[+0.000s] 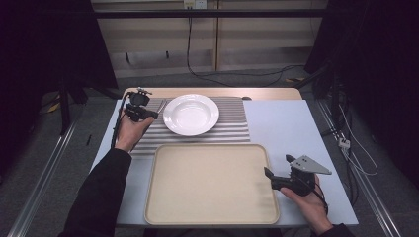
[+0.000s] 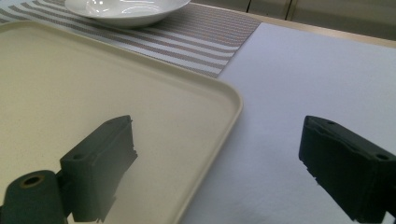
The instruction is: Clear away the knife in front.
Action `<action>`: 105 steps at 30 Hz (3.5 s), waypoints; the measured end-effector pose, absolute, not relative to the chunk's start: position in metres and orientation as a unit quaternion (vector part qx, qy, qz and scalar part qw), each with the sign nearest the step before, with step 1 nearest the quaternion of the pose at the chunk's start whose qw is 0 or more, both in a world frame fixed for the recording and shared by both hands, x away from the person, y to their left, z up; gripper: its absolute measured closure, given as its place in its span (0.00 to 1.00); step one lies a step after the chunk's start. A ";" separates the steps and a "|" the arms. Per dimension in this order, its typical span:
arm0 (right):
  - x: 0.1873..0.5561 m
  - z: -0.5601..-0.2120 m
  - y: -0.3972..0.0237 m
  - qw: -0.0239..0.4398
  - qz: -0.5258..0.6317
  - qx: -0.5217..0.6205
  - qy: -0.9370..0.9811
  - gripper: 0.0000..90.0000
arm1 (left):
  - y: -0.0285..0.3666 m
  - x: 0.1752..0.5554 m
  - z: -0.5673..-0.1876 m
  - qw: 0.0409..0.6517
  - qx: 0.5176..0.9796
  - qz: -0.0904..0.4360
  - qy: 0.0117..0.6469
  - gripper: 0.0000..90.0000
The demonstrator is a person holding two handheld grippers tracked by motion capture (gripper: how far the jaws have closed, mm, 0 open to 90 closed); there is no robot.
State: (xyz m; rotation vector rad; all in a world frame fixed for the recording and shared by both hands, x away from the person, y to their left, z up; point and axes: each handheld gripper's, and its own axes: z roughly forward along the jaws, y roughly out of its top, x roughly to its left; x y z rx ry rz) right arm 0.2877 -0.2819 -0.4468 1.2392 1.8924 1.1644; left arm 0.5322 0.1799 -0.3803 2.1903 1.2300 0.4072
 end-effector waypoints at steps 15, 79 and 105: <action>0.287 -0.446 -0.282 0.296 0.438 0.464 0.711 0.12 | 0.168 0.494 -0.362 0.316 0.831 0.156 0.430 0.89; 0.286 -0.445 -0.280 0.297 0.438 0.460 0.713 0.12 | 0.112 0.379 -0.390 0.292 0.875 0.111 0.369 0.89; 0.286 -0.445 -0.279 0.297 0.437 0.458 0.715 0.12 | 0.100 0.378 -0.424 0.260 0.889 0.068 0.372 0.89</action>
